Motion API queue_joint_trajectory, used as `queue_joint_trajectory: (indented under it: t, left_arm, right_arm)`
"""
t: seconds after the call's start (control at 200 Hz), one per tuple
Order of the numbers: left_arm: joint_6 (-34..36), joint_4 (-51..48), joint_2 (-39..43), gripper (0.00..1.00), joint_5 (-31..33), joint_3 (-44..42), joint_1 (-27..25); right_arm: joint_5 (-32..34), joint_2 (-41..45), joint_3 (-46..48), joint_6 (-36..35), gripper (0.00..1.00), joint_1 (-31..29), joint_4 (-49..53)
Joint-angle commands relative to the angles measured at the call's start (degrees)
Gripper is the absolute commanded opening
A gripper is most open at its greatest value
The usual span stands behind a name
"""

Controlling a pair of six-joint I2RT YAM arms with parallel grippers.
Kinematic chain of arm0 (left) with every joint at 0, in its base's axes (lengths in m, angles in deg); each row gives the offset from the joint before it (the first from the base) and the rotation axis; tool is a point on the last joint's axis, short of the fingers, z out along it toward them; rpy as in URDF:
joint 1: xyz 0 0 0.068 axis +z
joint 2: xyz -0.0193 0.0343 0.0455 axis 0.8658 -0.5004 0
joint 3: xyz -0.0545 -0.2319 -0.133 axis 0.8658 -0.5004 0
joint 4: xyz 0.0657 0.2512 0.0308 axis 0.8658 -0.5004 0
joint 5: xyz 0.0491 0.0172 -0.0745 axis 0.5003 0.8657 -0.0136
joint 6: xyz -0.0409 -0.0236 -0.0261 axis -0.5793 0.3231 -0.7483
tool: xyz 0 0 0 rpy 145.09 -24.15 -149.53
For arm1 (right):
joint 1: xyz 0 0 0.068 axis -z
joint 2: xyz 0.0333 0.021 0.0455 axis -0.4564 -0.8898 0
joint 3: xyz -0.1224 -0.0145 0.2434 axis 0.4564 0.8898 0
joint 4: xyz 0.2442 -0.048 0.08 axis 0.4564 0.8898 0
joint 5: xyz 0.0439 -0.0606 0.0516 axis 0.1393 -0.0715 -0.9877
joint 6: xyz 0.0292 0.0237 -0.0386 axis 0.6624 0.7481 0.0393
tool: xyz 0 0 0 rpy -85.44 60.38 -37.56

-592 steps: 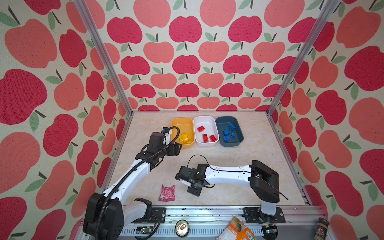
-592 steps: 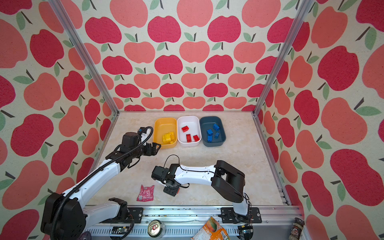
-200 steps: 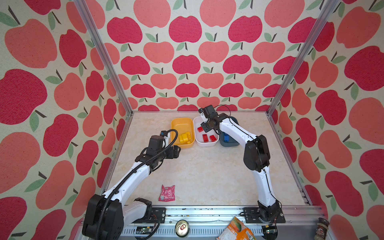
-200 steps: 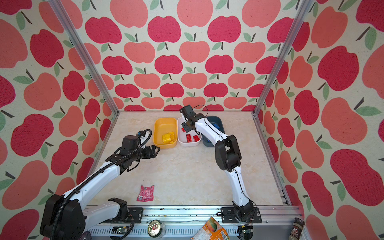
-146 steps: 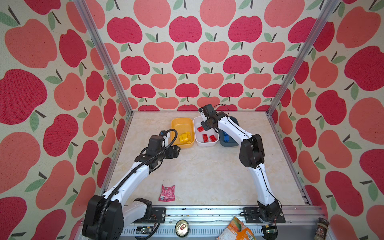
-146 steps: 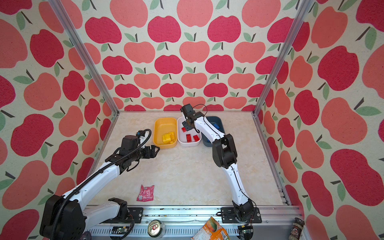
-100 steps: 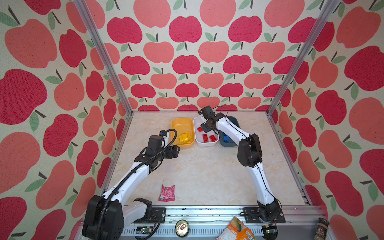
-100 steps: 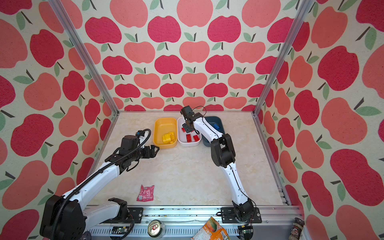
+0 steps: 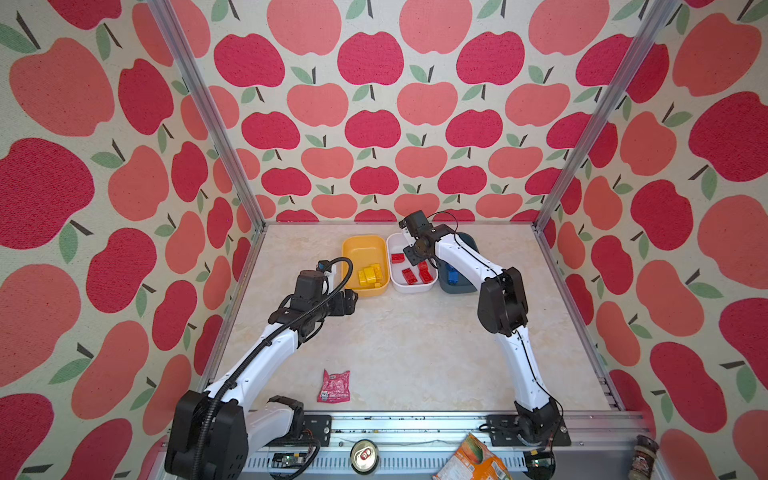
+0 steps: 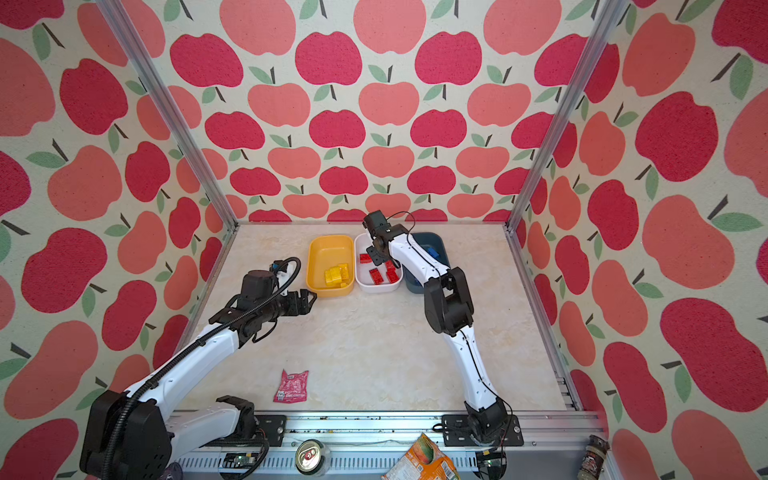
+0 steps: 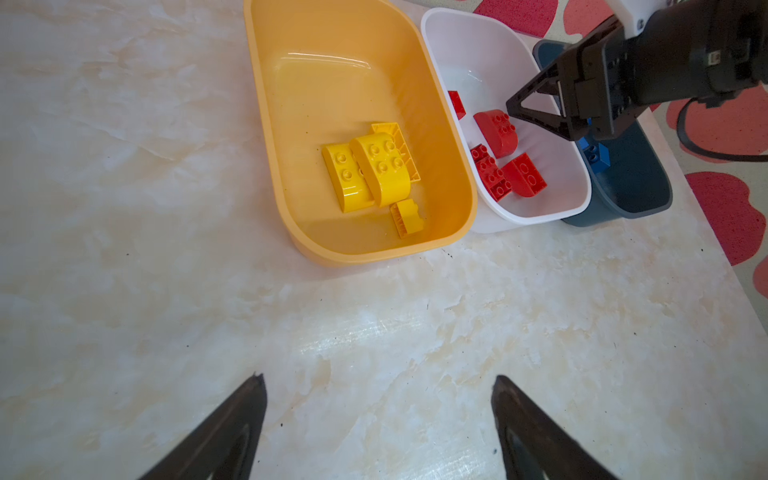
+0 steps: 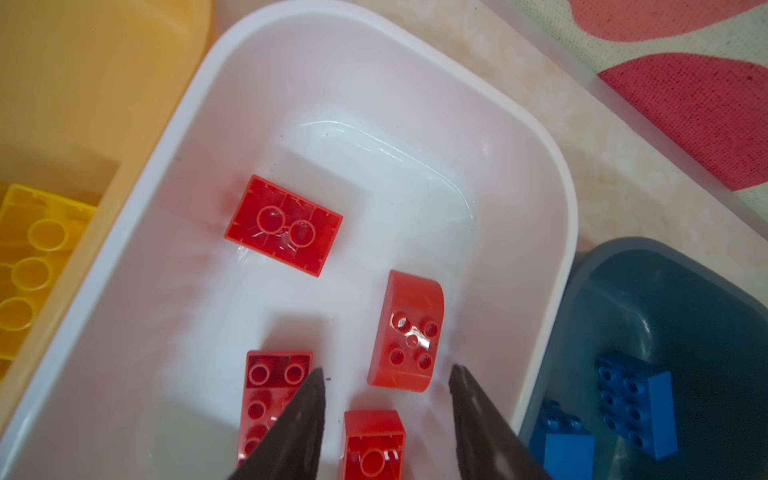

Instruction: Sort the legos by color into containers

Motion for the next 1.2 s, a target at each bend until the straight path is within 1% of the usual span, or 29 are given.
queue_joint_trajectory:
  t: [0.0, 0.08, 0.265, 0.345, 0.385, 0.535, 0.66, 0.775, 0.86, 0.991, 1.091, 1.196]
  left_arm:
    - [0.4, -0.4, 1.2, 0.88, 3.6, 1.8, 0.5]
    - [1.0, 0.3, 1.6, 0.89, 6.1, 1.7, 0.6]
    - [2.9, 2.6, 2.3, 0.93, 11.7, 1.3, 1.4]
    - [4.0, 3.3, 2.3, 0.96, 13.8, 1.2, 1.9]
    - [4.3, 3.8, 2.3, 1.00, 15.0, 1.2, 2.2]
    - [5.5, 7.6, 2.1, 0.99, 17.2, 0.3, 4.3]
    - [6.3, 11.7, 1.1, 0.99, 18.0, -0.8, 6.6]
    - [7.6, 14.9, -0.4, 0.99, 18.0, -1.0, 9.0]
    - [8.4, 18.0, -1.3, 0.99, 17.7, -2.0, 11.2]
    - [10.0, 24.8, -1.7, 0.99, 17.8, -5.2, 14.0]
    - [10.4, 28.4, -2.0, 0.99, 17.9, -7.2, 16.1]
    - [11.3, 32.8, -2.7, 0.99, 18.8, -9.5, 17.8]
  right_arm:
    - [-0.4, 8.0, 5.2, 1.3, 0.54, 0.3, -2.1]
    - [-0.6, 12.2, 10.3, 1.4, 0.57, 0.4, -4.1]
    - [-1.1, 22.3, 22.7, 1.6, 0.70, 1.1, -8.3]
    - [-1.6, 26.6, 27.4, 1.7, 0.75, 2.0, -9.7]
    - [-1.6, 29.1, 30.2, 1.7, 0.78, 2.5, -10.6]
    - [-2.5, 36.4, 39.2, 1.0, 0.89, 5.3, -14.7]
    - [-3.8, 41.2, 46.0, 0.7, 0.99, 8.8, -18.6]
    - [-5.1, 45.0, 52.3, -0.1, 0.99, 12.5, -22.6]
    - [-4.7, 48.5, 58.2, 0.1, 0.99, 15.8, -27.9]
    - [-6.3, 52.7, 67.2, 1.1, 0.99, 22.8, -36.5]
    - [-8.7, 53.4, 72.7, 2.1, 0.99, 28.1, -42.7]
    - [-10.7, 52.3, 77.4, 3.3, 0.99, 31.8, -49.7]
